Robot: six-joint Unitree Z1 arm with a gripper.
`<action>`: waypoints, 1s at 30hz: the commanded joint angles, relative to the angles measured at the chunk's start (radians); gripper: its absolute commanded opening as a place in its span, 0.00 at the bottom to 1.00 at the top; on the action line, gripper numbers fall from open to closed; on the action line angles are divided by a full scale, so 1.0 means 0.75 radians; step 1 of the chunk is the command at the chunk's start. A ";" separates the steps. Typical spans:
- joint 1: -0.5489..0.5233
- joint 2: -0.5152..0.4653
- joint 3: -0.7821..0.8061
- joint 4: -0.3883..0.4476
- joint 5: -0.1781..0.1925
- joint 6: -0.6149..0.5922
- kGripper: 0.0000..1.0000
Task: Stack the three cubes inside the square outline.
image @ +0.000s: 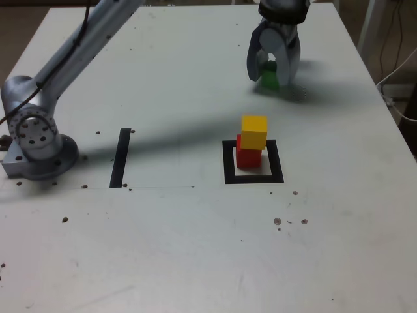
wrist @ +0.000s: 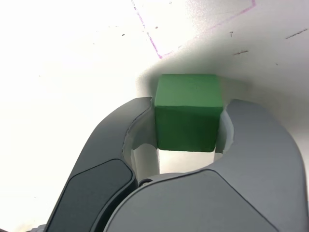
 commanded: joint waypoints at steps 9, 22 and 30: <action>-0.026 -0.078 0.017 0.042 0.030 -0.063 0.24; -0.186 -0.425 0.260 0.083 -0.034 -0.436 0.24; -0.345 -0.539 0.434 0.083 -0.118 -0.727 0.24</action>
